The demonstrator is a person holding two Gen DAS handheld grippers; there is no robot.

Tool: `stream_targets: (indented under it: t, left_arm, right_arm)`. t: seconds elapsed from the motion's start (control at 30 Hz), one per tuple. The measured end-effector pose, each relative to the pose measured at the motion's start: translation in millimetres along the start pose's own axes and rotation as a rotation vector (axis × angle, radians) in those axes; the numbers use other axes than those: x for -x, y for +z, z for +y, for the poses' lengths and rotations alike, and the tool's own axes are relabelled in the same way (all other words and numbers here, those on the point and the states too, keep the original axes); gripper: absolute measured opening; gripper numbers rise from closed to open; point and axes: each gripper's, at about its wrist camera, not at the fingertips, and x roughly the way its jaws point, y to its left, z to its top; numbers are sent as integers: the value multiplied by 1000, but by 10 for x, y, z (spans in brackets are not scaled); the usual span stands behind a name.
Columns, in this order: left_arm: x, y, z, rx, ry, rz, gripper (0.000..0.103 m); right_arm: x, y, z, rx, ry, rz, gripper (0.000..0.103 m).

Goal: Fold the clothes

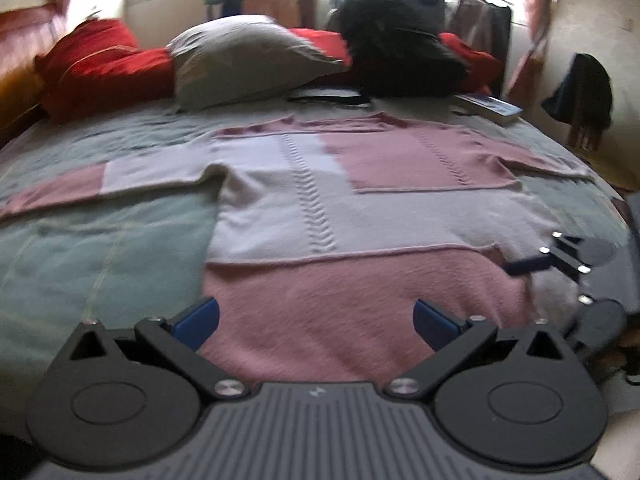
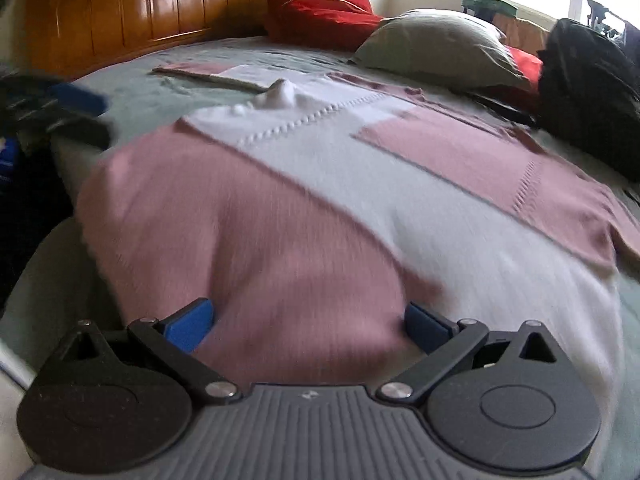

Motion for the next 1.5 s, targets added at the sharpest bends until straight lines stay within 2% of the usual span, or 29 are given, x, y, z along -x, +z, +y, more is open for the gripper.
stream_targets:
  t: [0.1,0.2,0.3,0.43,0.6,0.67,0.87,1.0,1.07,1.2,1.33,1.43,1.5]
  left_arm:
    - [-66,32,-131,-32,7,15,102]
    - [-103,10,-211,-44,-13,32,102]
    - [-140,-29,-276,-53,-12,55,102]
    - [-186,-82,-309,-55,-3,79,102]
    - [-284,-111,-340,-61,-10,109,102]
    - [-290,-97,-373,-72,-5,104,102]
    - [-211,-80,-403,-77,14,87,102]
    - [-160,-98,-364,-55,30,84,102]
    - [-144,-99,-340,-45,33,83,102]
    - [-150,-41,-339,-52,10,72,102]
    - [-233,25,-401,-61,-11,58,102]
    - [-301,26,-448,-50,-35,67,102]
    - [-322,3,-459,-38,-61,77,102]
  right_arm:
    - [174,6,-74,11,-41,-37,103]
    - [200,36,-353,-77,-106,-71,103]
    - [67,8,-608,-176,-116,-43,103]
    - [54,-209,-544,-143,-135,-16,103]
    - [336,-486,-522,-145,-127,4,103]
    - [369,-442,-504,-138,-135,1,103]
    - [163,-49,-371,-107,-62,-117,103]
    - [-107,70,-220,-85,-28,-86,103]
    - [-136,-20,-155,-64,-48,-68,103]
    - [114,-216,-185,-65,-17,-62,103]
    - [335,-175,-390,-148,-42,-129,103]
    - [328,-80,-642,-235,-126,-179,103]
    - [228,-61,-815,-316,-173,-154,103]
